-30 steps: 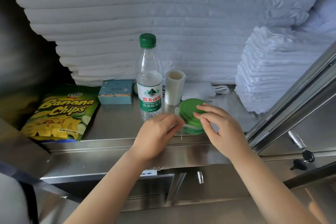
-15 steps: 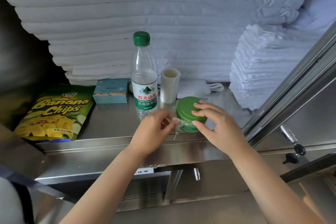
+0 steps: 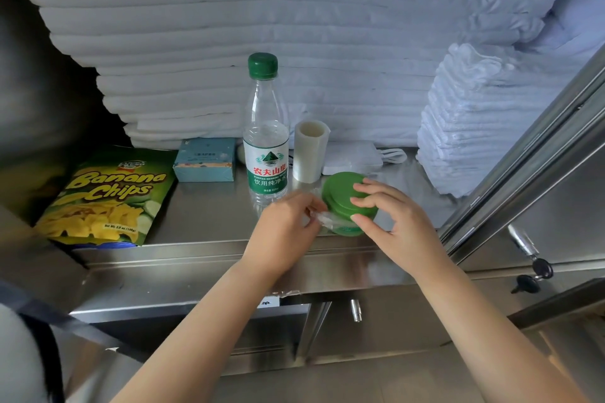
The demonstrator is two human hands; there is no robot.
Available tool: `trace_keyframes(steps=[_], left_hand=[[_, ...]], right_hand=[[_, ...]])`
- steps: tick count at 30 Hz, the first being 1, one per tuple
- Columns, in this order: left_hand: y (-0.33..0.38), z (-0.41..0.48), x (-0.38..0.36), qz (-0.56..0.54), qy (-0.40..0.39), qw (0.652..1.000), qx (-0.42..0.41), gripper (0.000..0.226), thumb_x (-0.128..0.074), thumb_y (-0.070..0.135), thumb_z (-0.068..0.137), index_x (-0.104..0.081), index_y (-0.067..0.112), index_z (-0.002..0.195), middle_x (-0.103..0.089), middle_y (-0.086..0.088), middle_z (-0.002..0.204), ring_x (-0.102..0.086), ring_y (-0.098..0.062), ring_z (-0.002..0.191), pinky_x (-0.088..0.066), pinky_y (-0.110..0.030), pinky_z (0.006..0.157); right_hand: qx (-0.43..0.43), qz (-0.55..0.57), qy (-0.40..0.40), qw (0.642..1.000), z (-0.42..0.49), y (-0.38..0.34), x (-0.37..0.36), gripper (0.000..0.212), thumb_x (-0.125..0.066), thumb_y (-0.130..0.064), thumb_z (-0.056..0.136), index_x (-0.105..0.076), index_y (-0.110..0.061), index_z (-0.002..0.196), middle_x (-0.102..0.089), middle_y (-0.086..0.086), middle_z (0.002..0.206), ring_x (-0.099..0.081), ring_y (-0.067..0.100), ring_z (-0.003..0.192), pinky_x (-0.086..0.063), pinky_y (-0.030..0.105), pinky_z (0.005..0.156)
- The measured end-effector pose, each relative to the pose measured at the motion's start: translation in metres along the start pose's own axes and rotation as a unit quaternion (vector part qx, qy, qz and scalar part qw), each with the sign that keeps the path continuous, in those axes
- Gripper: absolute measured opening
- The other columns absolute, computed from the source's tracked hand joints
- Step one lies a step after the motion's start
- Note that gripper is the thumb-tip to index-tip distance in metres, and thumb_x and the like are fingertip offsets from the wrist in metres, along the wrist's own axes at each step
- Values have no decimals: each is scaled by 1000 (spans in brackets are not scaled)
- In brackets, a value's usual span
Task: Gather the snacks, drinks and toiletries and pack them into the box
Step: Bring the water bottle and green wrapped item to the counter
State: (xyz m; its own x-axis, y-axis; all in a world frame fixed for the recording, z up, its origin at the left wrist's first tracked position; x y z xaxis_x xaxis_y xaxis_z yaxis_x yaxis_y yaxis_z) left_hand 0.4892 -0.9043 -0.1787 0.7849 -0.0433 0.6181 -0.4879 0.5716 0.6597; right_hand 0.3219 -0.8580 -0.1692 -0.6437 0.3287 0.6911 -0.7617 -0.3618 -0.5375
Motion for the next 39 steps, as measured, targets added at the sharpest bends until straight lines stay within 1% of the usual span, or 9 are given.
trace_keyframes(steps=[5,10,13,16,22,26,30,35,39], left_hand=[[1,11,6,-15,-22,1000,-17,21,-61,-1,78,-69,14,90,-64,9,86,-55,0,81,-39,-3,73],[-19,9,3,-121,-36,988,90,21,-60,8,86,-67,28,87,-66,14,86,-56,3,74,-41,-7,68],[-18,10,0,-143,-14,984,105,20,-59,12,87,-64,31,82,-66,12,86,-56,3,71,-41,-7,63],[-15,13,-5,-112,13,989,96,10,-60,18,89,-63,25,83,-63,8,85,-55,1,73,-40,-7,63],[-8,27,-15,-91,6,994,61,6,-57,15,91,-63,13,93,-66,2,102,-60,-12,90,-50,-31,80],[0,27,-10,-60,30,998,5,8,-60,16,90,-65,9,91,-63,1,92,-58,-11,80,-48,-26,72],[9,27,-8,-46,31,998,-30,9,-63,14,88,-68,7,91,-60,-3,89,-56,-14,71,-46,-21,68],[11,29,-8,-40,29,998,-41,15,-63,17,88,-64,11,102,-59,-1,90,-55,-13,70,-47,-24,68],[8,25,-7,-48,31,997,-51,18,-63,18,88,-63,11,105,-60,1,92,-53,-7,72,-46,-19,69]], right_hand=[[-1,6,-3,1000,0,-1,1,33,-65,-43,80,-70,-15,98,-62,-7,122,-48,2,124,-36,16,103],[10,-14,-7,1000,-1,-2,-3,48,-74,-49,68,-68,-13,99,-60,-7,123,-48,4,124,-37,17,103],[12,-38,10,999,-1,-4,-3,40,-78,-40,69,-67,-12,96,-61,-6,121,-50,6,122,-39,18,101],[13,-55,39,998,-1,-7,-2,28,-76,-30,75,-65,-10,91,-64,-2,116,-54,9,119,-41,16,98],[0,-65,40,997,-1,-9,-1,17,-73,-23,80,-69,-12,91,-65,-4,116,-54,8,119,-45,20,94],[-22,-26,18,999,-2,-7,0,15,-66,-27,84,-68,-15,94,-64,-7,118,-50,4,123,-41,19,100],[-33,-32,25,999,-1,-11,1,30,-66,-42,79,-64,-17,93,-62,-10,116,-50,0,119,-38,13,96],[-29,-84,42,995,5,-15,1,15,-69,-28,82,-61,-15,86,-66,-5,106,-58,9,110,-48,25,85],[-72,-16,51,996,5,-6,8,13,-64,-23,87,-56,-19,77,-66,-12,105,-56,-2,111,-43,16,86]])
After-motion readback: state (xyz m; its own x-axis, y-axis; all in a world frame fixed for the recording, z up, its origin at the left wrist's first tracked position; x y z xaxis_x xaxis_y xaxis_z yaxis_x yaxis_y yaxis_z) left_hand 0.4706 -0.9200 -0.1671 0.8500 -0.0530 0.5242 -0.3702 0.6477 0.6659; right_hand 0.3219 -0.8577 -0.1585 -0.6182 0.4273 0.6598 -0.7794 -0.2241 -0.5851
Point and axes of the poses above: each hand's wrist, its own z-axis towards the middle knuckle, its own x-axis out of the back of the hand, y = z × x, the point moved 7 cm from there along z, towards the middle knuckle
